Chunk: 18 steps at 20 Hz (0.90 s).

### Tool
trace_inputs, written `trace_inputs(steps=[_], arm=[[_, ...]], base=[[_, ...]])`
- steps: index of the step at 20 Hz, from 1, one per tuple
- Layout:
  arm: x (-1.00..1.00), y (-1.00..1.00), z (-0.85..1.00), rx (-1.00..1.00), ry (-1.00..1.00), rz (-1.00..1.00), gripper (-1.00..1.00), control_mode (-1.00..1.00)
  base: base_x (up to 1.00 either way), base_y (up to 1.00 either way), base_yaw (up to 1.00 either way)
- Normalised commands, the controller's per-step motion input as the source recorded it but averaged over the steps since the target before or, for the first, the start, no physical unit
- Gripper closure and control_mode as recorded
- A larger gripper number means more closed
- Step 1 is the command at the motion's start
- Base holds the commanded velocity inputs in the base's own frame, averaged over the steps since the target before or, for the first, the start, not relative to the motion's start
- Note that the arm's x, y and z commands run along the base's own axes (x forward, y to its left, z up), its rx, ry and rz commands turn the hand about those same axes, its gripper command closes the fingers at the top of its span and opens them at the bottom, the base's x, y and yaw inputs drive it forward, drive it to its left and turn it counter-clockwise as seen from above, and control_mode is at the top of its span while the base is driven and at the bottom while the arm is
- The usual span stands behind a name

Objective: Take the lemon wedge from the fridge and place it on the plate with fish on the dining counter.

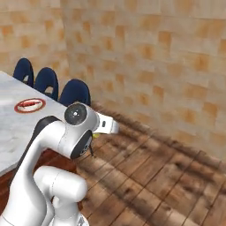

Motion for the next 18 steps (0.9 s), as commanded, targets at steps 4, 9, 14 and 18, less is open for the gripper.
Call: trace_inputs(steps=[4, 9, 14, 18], arm=[[0.00, 0.00, 0.00, 0.00, 0.00, 0.00, 1.00, 1.00], [0.00, 0.00, 0.00, 0.00, 0.00, 0.00, 1.00, 1.00], [0.00, 0.00, 0.00, 0.00, 0.00, 0.00, 1.00, 1.00], [0.00, 0.00, 0.00, 0.00, 0.00, 0.00, 1.00, 1.00]], base=[[0.66, -0.24, 0.71], [0.39, -0.23, 0.76], [0.46, -0.25, 0.75], [0.48, -0.67, 0.57]])
